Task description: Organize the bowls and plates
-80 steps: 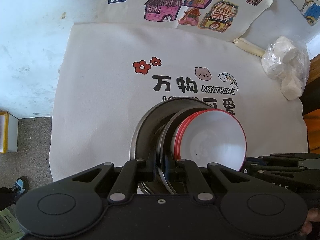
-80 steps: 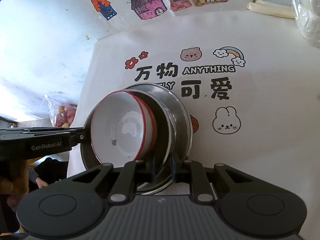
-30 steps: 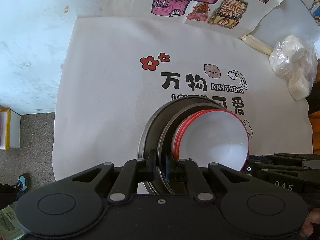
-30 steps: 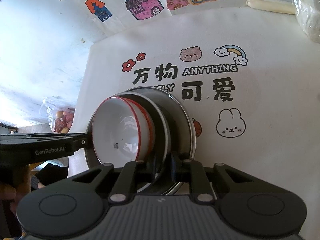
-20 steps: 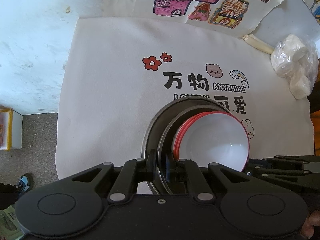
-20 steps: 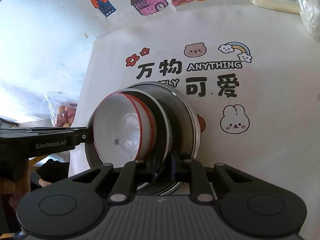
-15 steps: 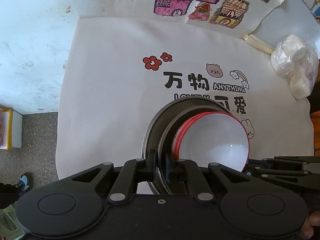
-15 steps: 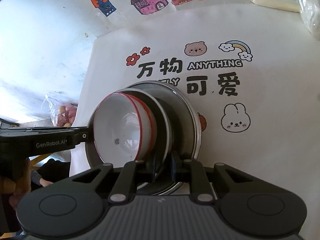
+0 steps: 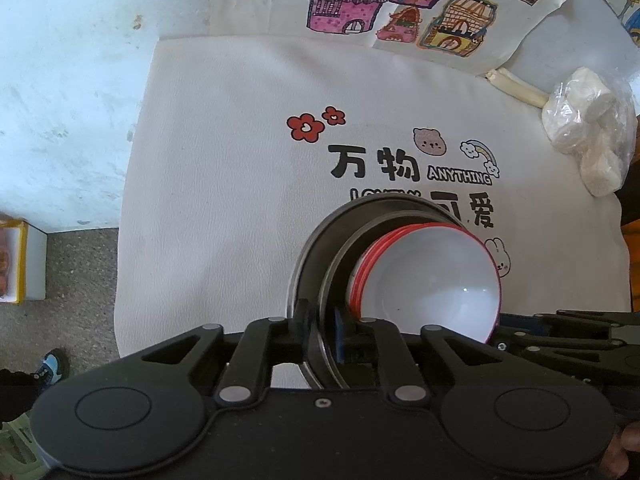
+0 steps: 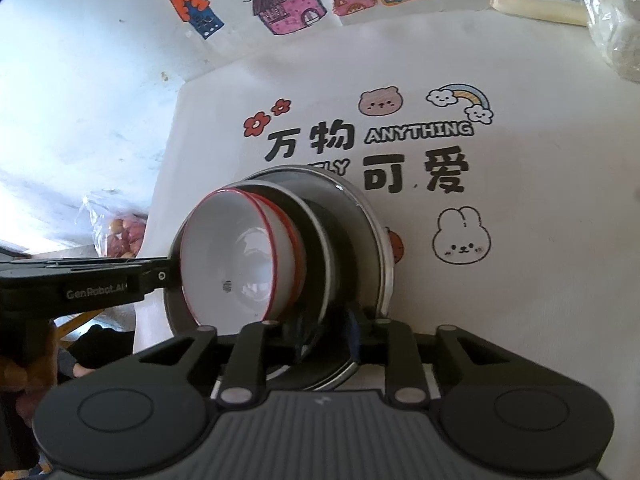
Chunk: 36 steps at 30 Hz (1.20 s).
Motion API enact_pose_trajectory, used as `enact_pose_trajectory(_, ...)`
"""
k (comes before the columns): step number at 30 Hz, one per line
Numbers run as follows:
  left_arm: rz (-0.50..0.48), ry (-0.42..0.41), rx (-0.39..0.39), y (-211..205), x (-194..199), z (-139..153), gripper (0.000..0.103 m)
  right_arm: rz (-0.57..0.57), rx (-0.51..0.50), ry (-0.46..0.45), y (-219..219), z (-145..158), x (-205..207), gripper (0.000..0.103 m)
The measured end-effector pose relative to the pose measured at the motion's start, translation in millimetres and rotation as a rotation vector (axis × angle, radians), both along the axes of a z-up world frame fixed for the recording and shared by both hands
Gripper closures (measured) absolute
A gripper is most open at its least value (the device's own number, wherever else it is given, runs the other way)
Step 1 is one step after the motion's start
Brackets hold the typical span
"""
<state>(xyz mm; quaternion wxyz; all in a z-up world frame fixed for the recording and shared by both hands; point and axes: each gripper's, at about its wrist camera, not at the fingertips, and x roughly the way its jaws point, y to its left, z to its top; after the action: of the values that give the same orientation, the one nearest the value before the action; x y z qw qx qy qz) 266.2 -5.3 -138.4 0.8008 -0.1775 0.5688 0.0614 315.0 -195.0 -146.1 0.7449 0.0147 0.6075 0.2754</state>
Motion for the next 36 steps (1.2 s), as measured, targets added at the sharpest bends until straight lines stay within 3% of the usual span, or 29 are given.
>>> enact_pose_trajectory(5,-0.007,-0.007,0.015,0,-1,2,0.085,-0.005,-0.013,-0.020,1,3,-2,0.073)
enact_pose_trajectory(8,-0.011,-0.004,0.054,0,-2,3,0.072,-0.011,-0.018,-0.032,0,5,-4,0.071)
enact_pose_trajectory(13,-0.007,-0.015,0.072,3,-5,5,0.061,-0.025,-0.022,-0.052,0,10,-9,0.066)
enact_pose_trajectory(14,-0.008,-0.017,0.080,4,-6,5,0.057,-0.031,-0.031,-0.061,0,11,-10,0.064)
enact_pose_trajectory(16,-0.008,-0.024,0.095,4,-7,5,0.052,-0.044,-0.061,-0.080,-2,12,-12,0.047)
enact_pose_trajectory(33,-0.022,-0.069,0.217,2,-17,18,0.011,-0.148,-0.029,-0.183,-23,25,-32,0.017)
enact_pose_trajectory(36,-0.030,-0.093,0.230,-1,-21,24,0.009,-0.168,-0.011,-0.205,-28,30,-40,0.015)
